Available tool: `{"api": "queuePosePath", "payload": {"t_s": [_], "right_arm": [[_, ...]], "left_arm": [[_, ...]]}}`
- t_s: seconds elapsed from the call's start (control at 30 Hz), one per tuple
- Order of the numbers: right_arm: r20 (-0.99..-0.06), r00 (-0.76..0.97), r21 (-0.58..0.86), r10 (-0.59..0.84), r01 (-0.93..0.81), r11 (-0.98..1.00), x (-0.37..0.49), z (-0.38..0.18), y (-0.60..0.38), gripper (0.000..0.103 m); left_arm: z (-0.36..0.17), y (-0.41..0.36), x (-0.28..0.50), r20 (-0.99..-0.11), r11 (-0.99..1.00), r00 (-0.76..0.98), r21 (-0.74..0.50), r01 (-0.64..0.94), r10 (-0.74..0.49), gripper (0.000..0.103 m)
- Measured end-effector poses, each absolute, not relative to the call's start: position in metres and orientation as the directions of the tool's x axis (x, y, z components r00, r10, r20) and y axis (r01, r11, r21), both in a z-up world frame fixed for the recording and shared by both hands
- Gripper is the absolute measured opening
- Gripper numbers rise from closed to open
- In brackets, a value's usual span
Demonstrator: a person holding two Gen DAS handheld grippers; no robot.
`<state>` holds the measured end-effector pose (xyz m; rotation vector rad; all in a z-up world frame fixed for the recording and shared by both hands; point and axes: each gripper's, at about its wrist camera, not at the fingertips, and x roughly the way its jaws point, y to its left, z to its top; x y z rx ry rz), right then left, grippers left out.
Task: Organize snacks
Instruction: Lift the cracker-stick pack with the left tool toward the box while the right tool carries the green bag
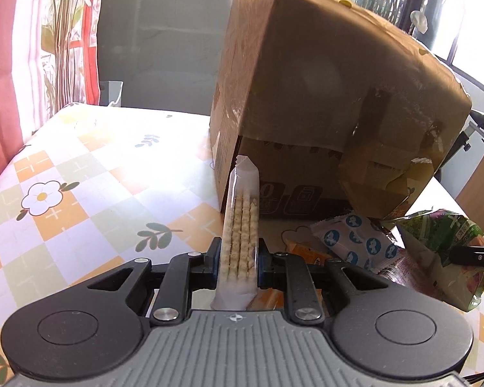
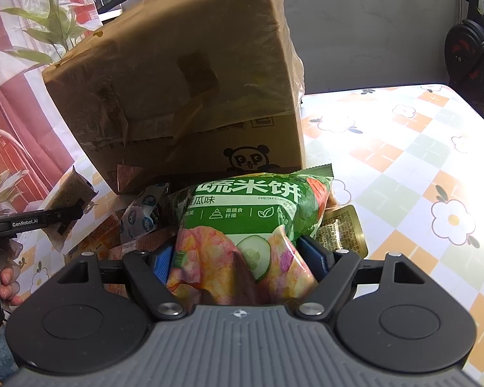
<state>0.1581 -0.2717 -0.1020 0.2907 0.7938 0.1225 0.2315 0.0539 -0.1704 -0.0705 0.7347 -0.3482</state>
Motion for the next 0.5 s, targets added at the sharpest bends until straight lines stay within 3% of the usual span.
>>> {"api": "queuePosePath", "payload": {"t_s": [0.5], "right_arm": [[-0.593, 0.76, 0.332, 0.265, -0.069, 0.941, 0.12, -0.067, -0.277, 0.079]], "left_arm": [[-0.131, 0.045, 0.196, -0.56, 0.915, 0.724, -0.247, 0.318, -0.403, 0.021]]}}
